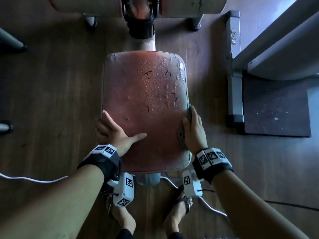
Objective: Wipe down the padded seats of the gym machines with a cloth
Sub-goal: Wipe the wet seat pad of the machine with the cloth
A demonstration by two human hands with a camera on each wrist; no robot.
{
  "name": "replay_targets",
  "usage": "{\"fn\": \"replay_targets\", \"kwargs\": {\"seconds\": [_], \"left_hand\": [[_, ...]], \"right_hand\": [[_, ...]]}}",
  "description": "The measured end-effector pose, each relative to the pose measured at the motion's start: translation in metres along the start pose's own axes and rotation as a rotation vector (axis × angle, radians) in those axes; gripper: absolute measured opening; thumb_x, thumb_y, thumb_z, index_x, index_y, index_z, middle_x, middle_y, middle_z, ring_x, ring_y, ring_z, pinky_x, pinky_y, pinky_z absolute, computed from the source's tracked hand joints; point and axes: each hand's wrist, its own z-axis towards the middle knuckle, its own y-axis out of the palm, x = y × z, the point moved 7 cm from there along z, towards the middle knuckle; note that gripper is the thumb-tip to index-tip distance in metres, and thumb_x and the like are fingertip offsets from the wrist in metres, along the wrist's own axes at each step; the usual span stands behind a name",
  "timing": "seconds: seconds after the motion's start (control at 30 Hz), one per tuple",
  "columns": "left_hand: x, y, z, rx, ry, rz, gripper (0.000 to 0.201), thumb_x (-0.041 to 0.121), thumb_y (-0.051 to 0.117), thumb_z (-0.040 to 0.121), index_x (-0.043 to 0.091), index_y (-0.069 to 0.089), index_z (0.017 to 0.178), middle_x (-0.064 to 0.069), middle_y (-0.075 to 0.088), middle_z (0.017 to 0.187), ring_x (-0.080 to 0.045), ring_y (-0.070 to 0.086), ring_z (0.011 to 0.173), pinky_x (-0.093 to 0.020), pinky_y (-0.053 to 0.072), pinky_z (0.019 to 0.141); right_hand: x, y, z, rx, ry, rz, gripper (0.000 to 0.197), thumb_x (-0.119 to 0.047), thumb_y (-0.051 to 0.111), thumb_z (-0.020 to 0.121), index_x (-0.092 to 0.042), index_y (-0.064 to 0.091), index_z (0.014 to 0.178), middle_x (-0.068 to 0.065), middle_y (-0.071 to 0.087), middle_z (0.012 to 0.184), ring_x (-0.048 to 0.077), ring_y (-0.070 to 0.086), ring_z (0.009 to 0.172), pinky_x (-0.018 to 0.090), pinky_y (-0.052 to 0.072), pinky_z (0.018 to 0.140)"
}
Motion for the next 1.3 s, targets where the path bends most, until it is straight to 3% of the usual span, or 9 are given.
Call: {"fn": "replay_targets", "kwargs": {"seconds": [0.13,0.23,0.3,0.4,0.67,0.87,1.0,1.13,1.3], "left_hand": [[0.000,-0.002,0.000,0.051,-0.008,0.047,0.161,0.083,0.074,0.035,0.032,-0.033,0.143,-0.017,-0.022,0.157,-0.040,-0.009,0.146,-0.058,0.004,0.117],[0.002,-0.003,-0.002,0.064,-0.018,0.077,0.160,0.079,0.077,0.038,0.031,-0.032,0.144,-0.015,-0.021,0.158,-0.040,-0.006,0.146,-0.058,0.006,0.117],[0.002,-0.004,-0.003,0.066,-0.025,0.087,0.159,0.079,0.078,0.038,0.032,-0.033,0.143,-0.014,-0.021,0.159,-0.039,-0.006,0.147,-0.058,0.006,0.116],[0.002,-0.004,-0.004,0.069,-0.032,0.112,0.159,0.080,0.077,0.039,0.031,-0.034,0.143,-0.015,-0.021,0.158,-0.039,-0.005,0.147,-0.059,0.007,0.116],[0.001,-0.005,-0.003,0.107,-0.028,0.146,0.160,0.089,0.065,0.030,0.029,-0.028,0.146,-0.016,-0.014,0.159,-0.041,0.003,0.147,-0.058,0.012,0.116],[0.002,-0.005,-0.004,0.099,-0.028,0.146,0.159,0.087,0.068,0.033,0.030,-0.029,0.146,-0.014,-0.016,0.160,-0.040,0.000,0.147,-0.058,0.011,0.116],[0.001,-0.004,-0.003,0.108,-0.030,0.155,0.160,0.089,0.064,0.030,0.028,-0.026,0.147,-0.015,-0.012,0.160,-0.041,0.005,0.146,-0.059,0.016,0.114],[-0.003,-0.002,0.000,0.103,-0.038,0.128,0.161,0.095,0.057,0.024,0.033,-0.028,0.146,-0.014,-0.012,0.160,-0.042,0.006,0.146,-0.062,0.017,0.113],[-0.002,-0.003,-0.001,0.087,-0.055,0.163,0.159,0.087,0.068,0.034,0.032,-0.031,0.144,-0.014,-0.017,0.160,-0.040,0.002,0.147,-0.059,0.014,0.115]], "right_hand": [[-0.009,0.000,0.024,-0.044,0.053,0.061,0.061,-0.019,0.043,0.099,-0.027,0.018,0.155,-0.002,0.026,0.158,0.016,0.034,0.139,0.018,0.026,0.101],[-0.011,-0.002,0.003,-0.101,-0.061,0.032,0.071,-0.011,0.043,0.097,-0.024,0.006,0.156,-0.006,0.012,0.163,0.011,0.020,0.147,0.029,0.024,0.117],[-0.009,-0.003,-0.009,-0.141,-0.108,-0.045,0.074,-0.016,0.045,0.100,-0.026,-0.002,0.156,-0.009,0.004,0.164,0.011,0.022,0.146,0.026,0.028,0.114],[-0.008,-0.004,0.000,-0.190,-0.054,-0.125,0.077,-0.023,0.049,0.100,-0.032,-0.004,0.155,-0.007,0.009,0.163,0.019,0.041,0.134,0.020,0.030,0.098],[-0.032,-0.007,0.064,-0.070,-0.070,-0.118,0.066,-0.026,0.050,0.099,-0.020,0.016,0.155,0.009,0.039,0.153,0.030,0.045,0.133,0.030,0.036,0.102],[-0.025,-0.007,0.040,-0.038,-0.086,-0.088,0.066,-0.020,0.050,0.099,-0.025,0.017,0.155,-0.002,0.032,0.157,0.022,0.045,0.133,0.017,0.031,0.094],[-0.025,-0.004,0.038,-0.055,-0.085,-0.141,0.065,-0.019,0.049,0.099,-0.022,0.016,0.155,0.000,0.027,0.159,0.023,0.041,0.137,0.023,0.034,0.100],[-0.043,-0.006,0.077,-0.055,-0.080,-0.206,0.063,-0.016,0.047,0.100,-0.020,0.017,0.155,0.007,0.031,0.157,0.029,0.044,0.132,0.031,0.036,0.102],[-0.083,-0.009,0.154,-0.045,-0.140,-0.211,0.057,-0.012,0.044,0.100,-0.014,0.023,0.154,0.012,0.034,0.154,0.030,0.045,0.131,0.030,0.033,0.102]]}}
